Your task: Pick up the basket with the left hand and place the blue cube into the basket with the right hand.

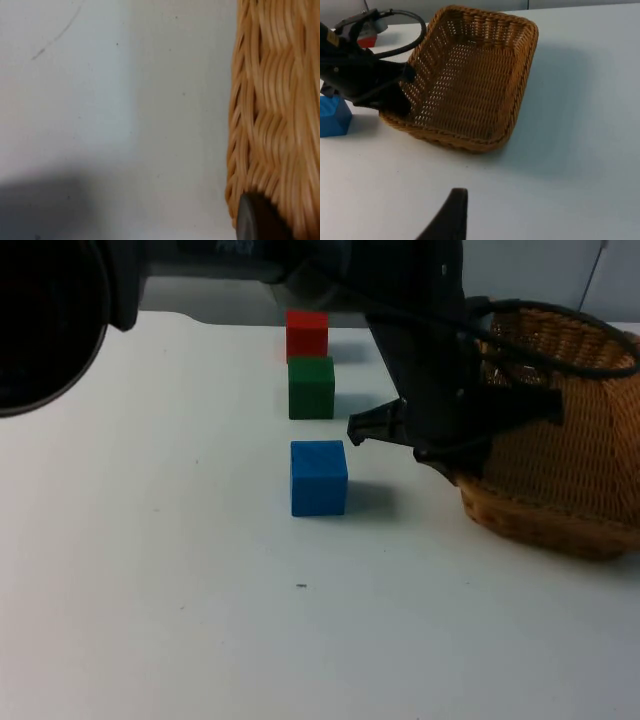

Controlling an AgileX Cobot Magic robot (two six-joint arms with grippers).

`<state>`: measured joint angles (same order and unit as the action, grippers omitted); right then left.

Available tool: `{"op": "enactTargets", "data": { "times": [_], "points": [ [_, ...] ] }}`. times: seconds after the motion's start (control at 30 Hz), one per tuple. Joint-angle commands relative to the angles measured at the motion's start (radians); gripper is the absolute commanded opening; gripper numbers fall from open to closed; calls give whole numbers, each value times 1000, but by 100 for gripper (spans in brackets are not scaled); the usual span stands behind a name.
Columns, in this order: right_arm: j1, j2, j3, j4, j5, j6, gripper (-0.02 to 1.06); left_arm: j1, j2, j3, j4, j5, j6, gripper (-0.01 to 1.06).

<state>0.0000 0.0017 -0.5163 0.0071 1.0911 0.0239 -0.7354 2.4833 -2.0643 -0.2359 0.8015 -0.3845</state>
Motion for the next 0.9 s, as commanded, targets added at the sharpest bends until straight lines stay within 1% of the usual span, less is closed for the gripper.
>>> {"op": "enactTargets", "data": {
  "times": [0.0,0.03,0.07,0.13,0.23,0.27,0.33,0.4,0.6,0.67,0.7,0.73,0.77,0.8,0.83,0.87],
  "points": [
    [-3,-2,8,-7,-13,3,104,-5,-35,-35,7,36,13,0],
    [-3,-2,8,-7,-13,3,104,-5,-50,-48,12,63,20,0],
    [-3,-2,8,-7,-13,3,104,-5,-50,-48,12,63,20,0],
    [-3,-2,8,-7,-13,3,104,1,-86,-51,12,101,29,0],
    [-3,-2,8,-7,-13,3,104,26,-154,-51,-8,169,75,0],
    [-3,-2,8,-7,-13,3,104,26,-154,-51,-8,169,75,0],
    [-3,-2,8,-7,-13,3,104,47,-194,-51,-29,190,94,0],
    [-3,-2,8,-7,-13,3,104,73,-245,-51,-65,188,125,0],
    [-3,-2,8,-7,-13,3,104,116,-311,-29,-55,204,142,0],
    [-3,-2,8,-7,-13,3,104,144,-364,62,-87,158,142,0],
    [-3,-2,8,-7,-13,3,104,158,-395,137,-124,108,152,0],
    [-3,-2,8,-7,-13,3,104,178,-435,218,-178,60,203,0],
    [-3,-2,8,-7,-13,3,104,178,-435,218,-178,60,203,0],
    [-3,-2,8,-7,-13,3,104,201,-477,300,-238,24,267,0],
    [-3,-2,8,-7,-13,3,104,233,-538,409,-298,-11,352,0],
    [-3,-2,8,-7,-13,3,104,246,-560,447,-314,-20,384,0]
  ]
}}
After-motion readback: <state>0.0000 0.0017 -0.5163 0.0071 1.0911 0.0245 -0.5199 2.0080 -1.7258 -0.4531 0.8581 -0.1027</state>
